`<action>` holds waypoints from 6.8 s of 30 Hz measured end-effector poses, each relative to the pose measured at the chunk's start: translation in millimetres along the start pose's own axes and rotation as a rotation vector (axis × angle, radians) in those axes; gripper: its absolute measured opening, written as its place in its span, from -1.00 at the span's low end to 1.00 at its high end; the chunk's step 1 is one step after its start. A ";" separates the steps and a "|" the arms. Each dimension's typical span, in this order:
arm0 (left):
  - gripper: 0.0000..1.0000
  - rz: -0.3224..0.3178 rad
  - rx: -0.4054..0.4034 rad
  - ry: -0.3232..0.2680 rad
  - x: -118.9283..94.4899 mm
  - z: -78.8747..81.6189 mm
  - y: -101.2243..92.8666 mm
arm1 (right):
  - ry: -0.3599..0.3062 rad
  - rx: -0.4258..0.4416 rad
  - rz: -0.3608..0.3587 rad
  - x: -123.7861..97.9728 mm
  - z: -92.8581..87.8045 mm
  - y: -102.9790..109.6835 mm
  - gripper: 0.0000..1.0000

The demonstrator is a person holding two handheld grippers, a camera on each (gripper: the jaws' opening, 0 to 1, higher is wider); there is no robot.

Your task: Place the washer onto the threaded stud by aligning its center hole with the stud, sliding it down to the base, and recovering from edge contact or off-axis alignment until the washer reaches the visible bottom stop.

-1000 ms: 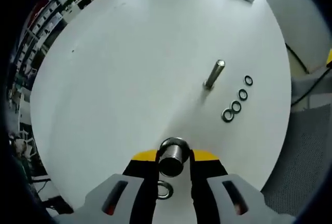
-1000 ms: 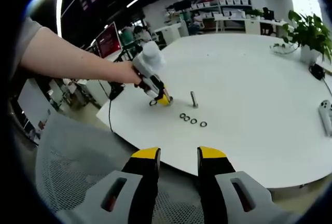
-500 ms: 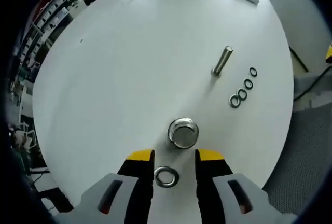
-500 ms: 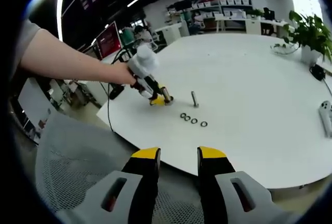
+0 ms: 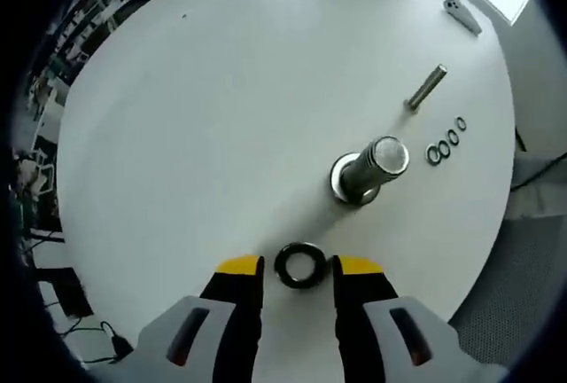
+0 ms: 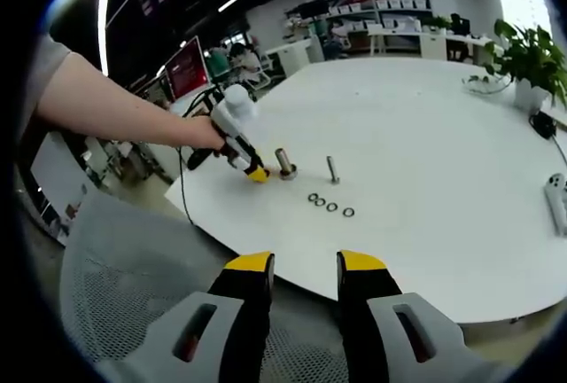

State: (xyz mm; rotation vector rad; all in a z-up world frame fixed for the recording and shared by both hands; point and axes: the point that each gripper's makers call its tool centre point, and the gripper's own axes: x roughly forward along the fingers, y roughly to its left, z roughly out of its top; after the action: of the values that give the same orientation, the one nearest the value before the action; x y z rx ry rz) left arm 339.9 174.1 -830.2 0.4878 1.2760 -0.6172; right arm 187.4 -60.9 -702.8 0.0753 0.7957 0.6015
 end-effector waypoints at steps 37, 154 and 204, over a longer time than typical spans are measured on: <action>-0.44 0.001 0.046 0.124 0.0 -17.6 -25.3 | -0.008 0.005 0.004 -0.5 1.5 0.2 -0.41; -1.00 -0.004 0.122 0.127 3.4 -29.7 -34.0 | -0.019 0.021 -0.008 -1.6 2.7 -2.2 -0.41; -0.58 -0.017 0.112 0.062 4.4 -22.5 -45.1 | -0.013 0.013 -0.002 -0.7 2.2 -1.0 -0.41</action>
State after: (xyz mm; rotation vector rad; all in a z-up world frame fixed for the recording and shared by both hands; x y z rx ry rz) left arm 294.2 154.5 -839.6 0.5932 1.3104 -0.6945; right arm 189.0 -61.7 -701.1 0.0901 0.7869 0.5935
